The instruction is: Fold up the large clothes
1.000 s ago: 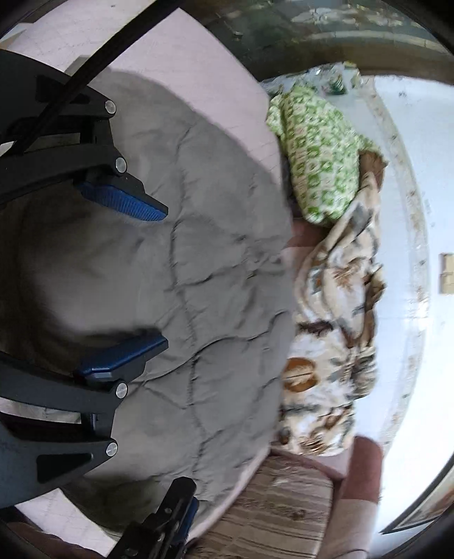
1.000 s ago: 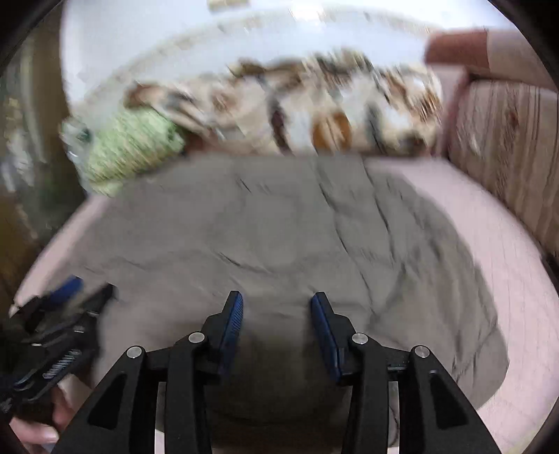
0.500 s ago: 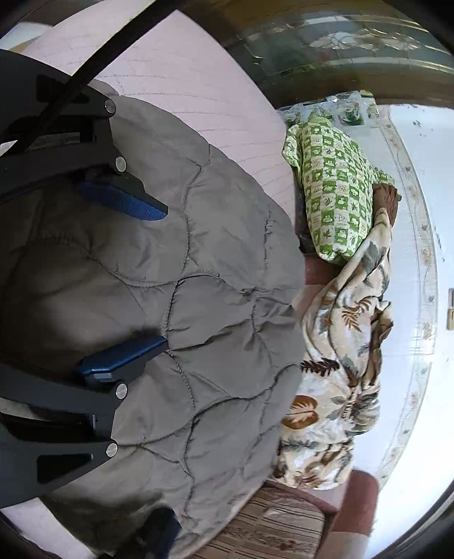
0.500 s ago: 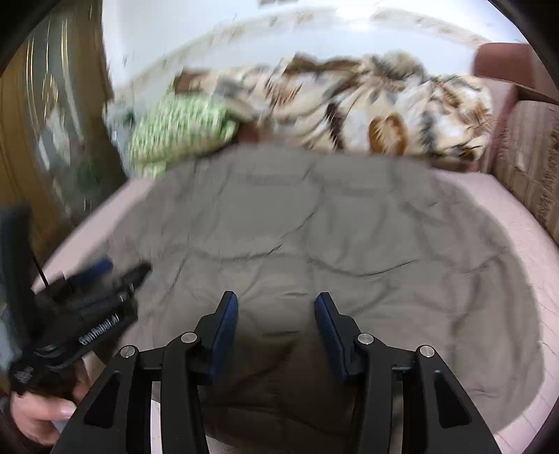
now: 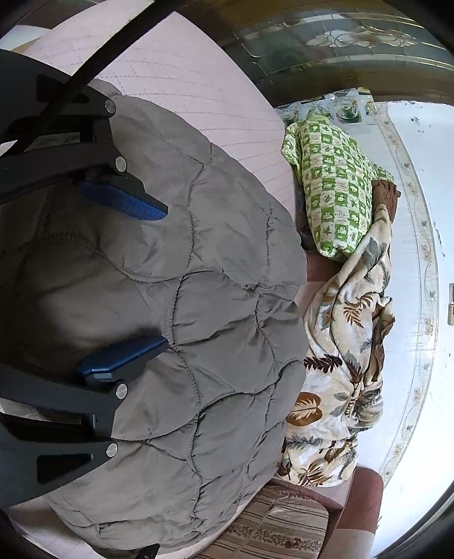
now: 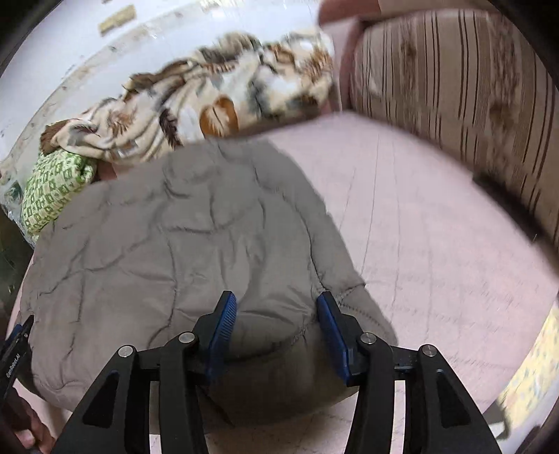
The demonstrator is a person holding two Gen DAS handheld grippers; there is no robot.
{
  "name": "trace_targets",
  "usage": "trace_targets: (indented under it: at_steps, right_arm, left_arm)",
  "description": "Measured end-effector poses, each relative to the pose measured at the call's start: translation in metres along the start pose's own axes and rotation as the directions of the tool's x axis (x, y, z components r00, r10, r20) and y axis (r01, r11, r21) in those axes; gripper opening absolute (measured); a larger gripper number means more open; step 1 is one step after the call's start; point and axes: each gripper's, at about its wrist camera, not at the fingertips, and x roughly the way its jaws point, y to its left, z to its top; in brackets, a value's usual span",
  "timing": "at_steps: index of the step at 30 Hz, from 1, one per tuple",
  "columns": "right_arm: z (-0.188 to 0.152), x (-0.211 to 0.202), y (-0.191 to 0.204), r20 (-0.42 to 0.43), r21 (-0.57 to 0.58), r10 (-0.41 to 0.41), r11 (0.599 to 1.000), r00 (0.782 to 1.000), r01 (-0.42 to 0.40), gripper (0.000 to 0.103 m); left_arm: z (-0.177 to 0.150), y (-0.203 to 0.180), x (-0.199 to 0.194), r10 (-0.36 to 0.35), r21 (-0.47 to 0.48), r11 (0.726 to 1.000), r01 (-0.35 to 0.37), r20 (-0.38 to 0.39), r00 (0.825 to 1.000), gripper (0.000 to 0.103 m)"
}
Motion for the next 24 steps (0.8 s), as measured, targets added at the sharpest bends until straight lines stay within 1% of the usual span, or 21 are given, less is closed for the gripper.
trace_targets:
  at_steps: [2, 3, 5, 7, 9, 12, 15, 17, 19, 22, 24]
  right_arm:
    - [0.000, -0.001, 0.000, -0.003, 0.001, -0.004, 1.000, 1.000, 0.004, 0.054]
    - [0.001, -0.004, 0.003, 0.006, -0.008, -0.019, 1.000, 1.000, 0.019, 0.054]
    - [0.003, -0.012, 0.008, 0.056, -0.018, -0.038, 0.999, 0.998, 0.039, 0.056]
    - [0.002, -0.023, 0.019, 0.122, -0.063, -0.010, 0.998, 0.992, 0.018, 0.056]
    - [0.001, -0.028, 0.031, 0.154, -0.109, 0.037, 0.994, 0.987, -0.020, 0.056]
    - [-0.010, -0.028, 0.057, 0.131, -0.199, 0.123, 0.975, 0.984, -0.095, 0.056]
    - [-0.020, -0.027, 0.080, 0.102, -0.273, 0.183, 0.950, 0.978, -0.150, 0.056]
    - [-0.026, -0.024, 0.095, 0.085, -0.324, 0.189, 0.934, 0.978, -0.152, 0.059]
    - [-0.034, -0.015, 0.105, 0.062, -0.363, 0.160, 0.923, 0.985, -0.127, 0.061]
    - [-0.034, -0.007, 0.106, 0.033, -0.363, 0.152, 0.923, 0.988, -0.130, 0.063]
    - [-0.032, -0.007, 0.104, 0.033, -0.356, 0.159, 0.924, 0.987, -0.137, 0.063]
  left_arm:
    - [0.000, 0.000, 0.000, 0.002, 0.005, 1.000, -0.002, 0.002, 1.000, 0.068]
    - [0.000, 0.000, -0.001, 0.002, 0.005, 1.000, -0.002, 0.001, 1.000, 0.068]
    - [0.000, 0.000, -0.001, 0.001, 0.000, 1.000, -0.001, 0.000, 1.000, 0.068]
    - [-0.001, 0.001, 0.000, -0.002, -0.003, 1.000, 0.002, -0.001, 1.000, 0.068]
    - [-0.001, 0.000, 0.000, 0.001, 0.001, 1.000, -0.001, -0.001, 1.000, 0.068]
    - [-0.001, 0.001, 0.000, -0.002, -0.003, 1.000, 0.002, -0.002, 1.000, 0.068]
    - [-0.001, 0.001, -0.001, -0.001, 0.000, 1.000, 0.001, -0.002, 1.000, 0.068]
    - [-0.001, 0.000, 0.000, -0.001, 0.002, 1.000, 0.001, -0.003, 1.000, 0.069]
    - [-0.002, 0.001, 0.000, -0.001, 0.008, 1.000, 0.001, -0.003, 1.000, 0.069]
    - [-0.001, 0.001, 0.000, 0.000, 0.008, 1.000, 0.000, -0.004, 1.000, 0.069]
    - [-0.001, 0.001, 0.000, 0.000, 0.003, 1.000, 0.000, -0.007, 1.000, 0.069]
